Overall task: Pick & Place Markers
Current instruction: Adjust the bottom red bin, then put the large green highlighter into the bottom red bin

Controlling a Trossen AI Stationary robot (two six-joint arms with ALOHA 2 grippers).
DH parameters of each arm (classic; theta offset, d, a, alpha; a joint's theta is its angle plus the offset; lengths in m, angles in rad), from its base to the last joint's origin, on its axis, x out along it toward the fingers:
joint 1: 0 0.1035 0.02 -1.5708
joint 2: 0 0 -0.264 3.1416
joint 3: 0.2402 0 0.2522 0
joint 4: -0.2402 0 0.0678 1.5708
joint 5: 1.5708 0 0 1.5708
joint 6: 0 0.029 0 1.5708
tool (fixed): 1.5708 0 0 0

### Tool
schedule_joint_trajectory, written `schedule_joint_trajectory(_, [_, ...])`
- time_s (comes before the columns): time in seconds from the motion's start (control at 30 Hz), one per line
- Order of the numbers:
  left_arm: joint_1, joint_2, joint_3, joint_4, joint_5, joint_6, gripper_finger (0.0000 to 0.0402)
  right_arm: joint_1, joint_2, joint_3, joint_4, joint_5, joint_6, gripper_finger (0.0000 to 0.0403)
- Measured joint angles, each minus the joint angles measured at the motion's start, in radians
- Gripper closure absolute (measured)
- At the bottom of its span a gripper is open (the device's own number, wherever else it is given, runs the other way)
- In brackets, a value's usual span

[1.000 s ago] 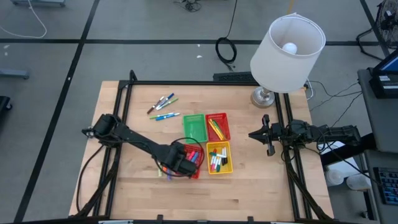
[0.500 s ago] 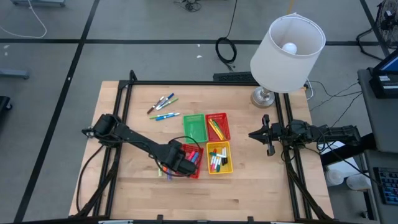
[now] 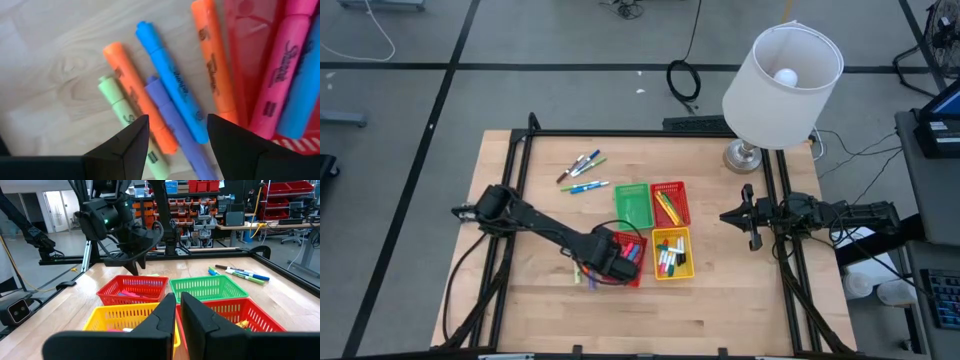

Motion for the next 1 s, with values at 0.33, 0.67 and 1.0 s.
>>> schedule_joint_trajectory(0.33, [0.006, 0.000, 0.001, 0.107, -0.012, 0.026, 0.0192, 0.000, 0.000, 0.000, -0.001, 0.000, 0.000, 0.0385])
schedule_joint_trajectory(0.67, [0.007, 0.000, 0.001, 0.192, -0.018, 0.002, 0.0192, 0.000, 0.000, 0.000, -0.001, 0.000, 0.000, 0.0385])
schedule_joint_trajectory(1.0, [0.008, -0.001, 0.001, 0.157, 0.018, 0.054, 0.0192, 0.000, 0.000, 0.000, -0.001, 0.000, 0.000, 0.0385])
